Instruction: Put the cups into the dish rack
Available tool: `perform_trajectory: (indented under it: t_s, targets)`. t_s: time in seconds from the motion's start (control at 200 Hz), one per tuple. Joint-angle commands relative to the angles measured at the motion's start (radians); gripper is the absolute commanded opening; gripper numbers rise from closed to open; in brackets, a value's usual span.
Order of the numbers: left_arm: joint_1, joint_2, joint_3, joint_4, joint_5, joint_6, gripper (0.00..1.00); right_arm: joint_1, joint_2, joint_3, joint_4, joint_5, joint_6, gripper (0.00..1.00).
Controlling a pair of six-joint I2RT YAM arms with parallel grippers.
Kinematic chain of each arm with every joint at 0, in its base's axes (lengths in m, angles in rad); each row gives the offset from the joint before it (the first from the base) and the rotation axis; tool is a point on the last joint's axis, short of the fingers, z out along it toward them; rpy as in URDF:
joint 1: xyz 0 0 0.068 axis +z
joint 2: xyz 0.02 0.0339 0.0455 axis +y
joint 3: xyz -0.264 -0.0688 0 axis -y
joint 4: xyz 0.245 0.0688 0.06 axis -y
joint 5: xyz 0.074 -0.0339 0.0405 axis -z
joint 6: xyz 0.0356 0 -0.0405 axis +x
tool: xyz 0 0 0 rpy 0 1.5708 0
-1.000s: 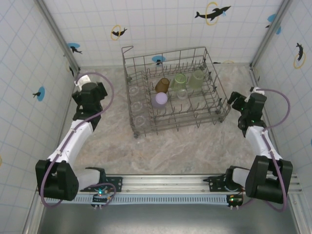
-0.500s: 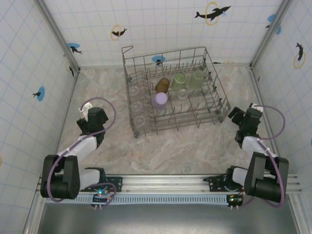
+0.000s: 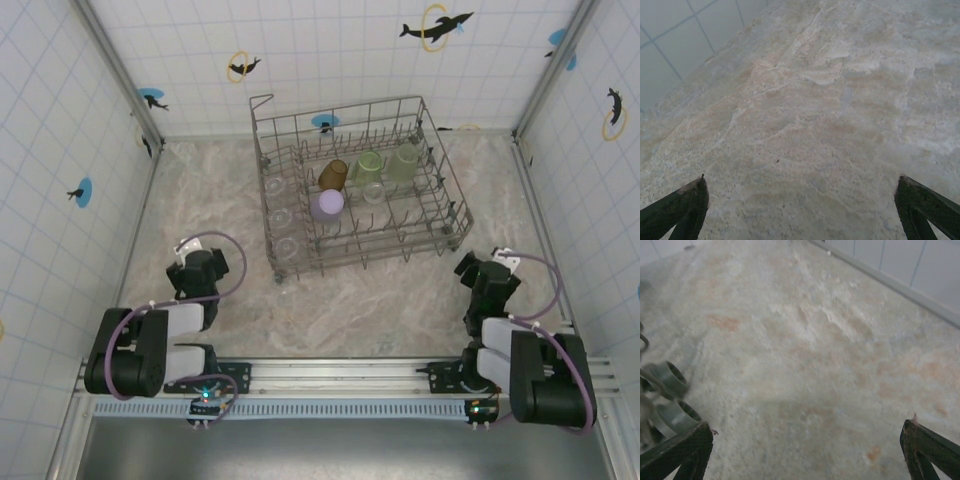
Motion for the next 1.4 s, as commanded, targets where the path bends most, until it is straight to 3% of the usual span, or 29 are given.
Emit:
perform_trajectory:
  t_s: [0.0, 0.05, 0.17, 0.28, 0.4, 0.515, 0.571, 0.676, 0.741, 0.806, 0.876, 0.951, 1.021, 1.391]
  targets:
    - [0.006, 0.054, -0.05, 0.254, 0.069, 0.056, 0.98, 0.023, 0.026, -0.039, 0.191, 0.056, -0.035, 0.99]
    - [0.006, 0.091, -0.066, 0.333, 0.1, 0.063, 0.97, 0.032, 0.051, -0.046, 0.236, 0.059, -0.045, 0.99]
    - [0.006, 0.132, -0.02, 0.302, 0.153, 0.126, 0.98, 0.061, 0.121, -0.053, 0.343, 0.071, -0.091, 0.99]
    - [0.018, 0.197, -0.07, 0.492, 0.151, 0.131, 0.98, 0.087, 0.184, -0.052, 0.402, 0.071, -0.127, 0.99]
    - [0.086, 0.206, -0.047, 0.426, 0.319, 0.1, 0.98, 0.103, 0.258, -0.089, 0.529, 0.066, -0.15, 0.99]
    - [0.101, 0.216, -0.079, 0.485, 0.384, 0.111, 0.98, 0.118, 0.317, -0.097, 0.623, 0.072, -0.175, 0.99]
    - [0.107, 0.242, -0.111, 0.577, 0.386, 0.102, 0.98, 0.121, 0.302, -0.072, 0.536, 0.043, -0.177, 0.99]
    - [0.108, 0.24, -0.109, 0.565, 0.386, 0.105, 0.97, 0.116, 0.349, -0.052, 0.538, -0.028, -0.194, 0.99]
    - [0.108, 0.236, -0.108, 0.553, 0.386, 0.107, 0.98, 0.12, 0.451, -0.066, 0.712, 0.002, -0.21, 1.0]
    - [0.108, 0.235, -0.107, 0.547, 0.384, 0.106, 0.98, 0.112, 0.383, -0.005, 0.467, -0.034, -0.188, 1.0]
    - [0.108, 0.235, -0.109, 0.553, 0.384, 0.106, 0.98, 0.104, 0.435, -0.045, 0.644, -0.057, -0.207, 1.0]
    - [0.108, 0.236, -0.11, 0.556, 0.383, 0.106, 0.98, 0.11, 0.391, -0.016, 0.509, -0.051, -0.199, 1.0]
    - [0.108, 0.235, -0.11, 0.557, 0.382, 0.107, 0.98, 0.108, 0.412, -0.031, 0.575, -0.053, -0.206, 1.0]
    - [0.108, 0.235, -0.111, 0.556, 0.382, 0.107, 0.98, 0.113, 0.401, -0.02, 0.535, -0.055, -0.205, 1.0]
